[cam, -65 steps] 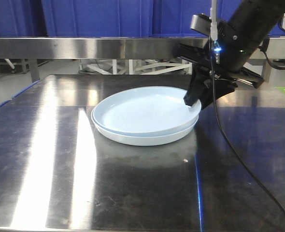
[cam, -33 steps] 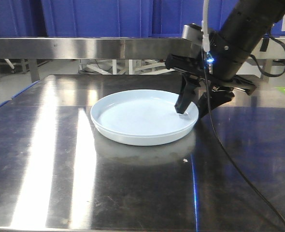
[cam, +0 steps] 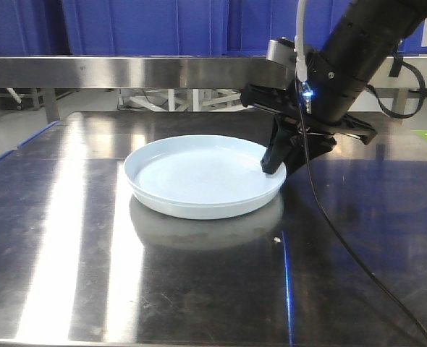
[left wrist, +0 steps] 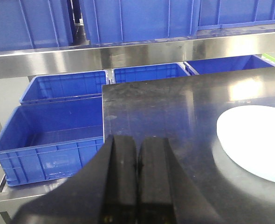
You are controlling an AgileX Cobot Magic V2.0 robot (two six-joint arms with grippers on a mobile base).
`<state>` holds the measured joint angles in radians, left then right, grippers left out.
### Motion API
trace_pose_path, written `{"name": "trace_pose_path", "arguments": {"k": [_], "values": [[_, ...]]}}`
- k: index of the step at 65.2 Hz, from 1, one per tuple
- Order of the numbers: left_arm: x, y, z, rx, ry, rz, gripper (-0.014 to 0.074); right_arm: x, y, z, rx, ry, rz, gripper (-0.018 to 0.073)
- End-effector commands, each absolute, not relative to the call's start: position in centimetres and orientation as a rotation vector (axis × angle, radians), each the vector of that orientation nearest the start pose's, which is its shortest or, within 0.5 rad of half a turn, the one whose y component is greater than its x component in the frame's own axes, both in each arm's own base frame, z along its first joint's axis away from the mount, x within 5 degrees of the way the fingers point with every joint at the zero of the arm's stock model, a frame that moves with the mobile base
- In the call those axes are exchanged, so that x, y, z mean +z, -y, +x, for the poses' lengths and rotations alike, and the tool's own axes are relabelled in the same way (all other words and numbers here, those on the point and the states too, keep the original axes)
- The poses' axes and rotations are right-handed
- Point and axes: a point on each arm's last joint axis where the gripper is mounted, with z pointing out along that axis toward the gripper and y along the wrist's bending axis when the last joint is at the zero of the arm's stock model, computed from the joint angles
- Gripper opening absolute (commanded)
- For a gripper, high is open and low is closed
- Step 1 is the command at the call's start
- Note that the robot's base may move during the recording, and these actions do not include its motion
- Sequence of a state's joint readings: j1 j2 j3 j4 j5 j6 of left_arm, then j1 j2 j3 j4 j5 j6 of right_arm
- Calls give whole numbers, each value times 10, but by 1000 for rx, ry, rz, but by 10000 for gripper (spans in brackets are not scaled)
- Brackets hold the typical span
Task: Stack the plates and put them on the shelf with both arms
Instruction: 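Lift the plate stack off the table with the right gripper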
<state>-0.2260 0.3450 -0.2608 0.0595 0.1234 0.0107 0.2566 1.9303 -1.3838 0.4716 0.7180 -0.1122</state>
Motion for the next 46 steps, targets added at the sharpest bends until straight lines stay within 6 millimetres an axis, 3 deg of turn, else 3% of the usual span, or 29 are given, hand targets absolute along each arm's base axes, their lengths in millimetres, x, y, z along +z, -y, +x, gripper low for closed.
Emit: {"name": "trace_pose_path", "arguments": {"k": [1, 13, 30, 46], "values": [[285, 20, 87, -128, -1560, 221, 82, 254, -126, 385, 544, -2540, -120, 56], [285, 20, 87, -128, -1560, 221, 82, 298, -107, 369, 371, -2222, -160, 56], [285, 20, 87, -128, -1560, 221, 82, 342, -67, 318, 265, -1847, -39, 56], [285, 20, 87, -128, -1560, 221, 82, 348, -36, 254, 182, -1585, 59, 56]]}}
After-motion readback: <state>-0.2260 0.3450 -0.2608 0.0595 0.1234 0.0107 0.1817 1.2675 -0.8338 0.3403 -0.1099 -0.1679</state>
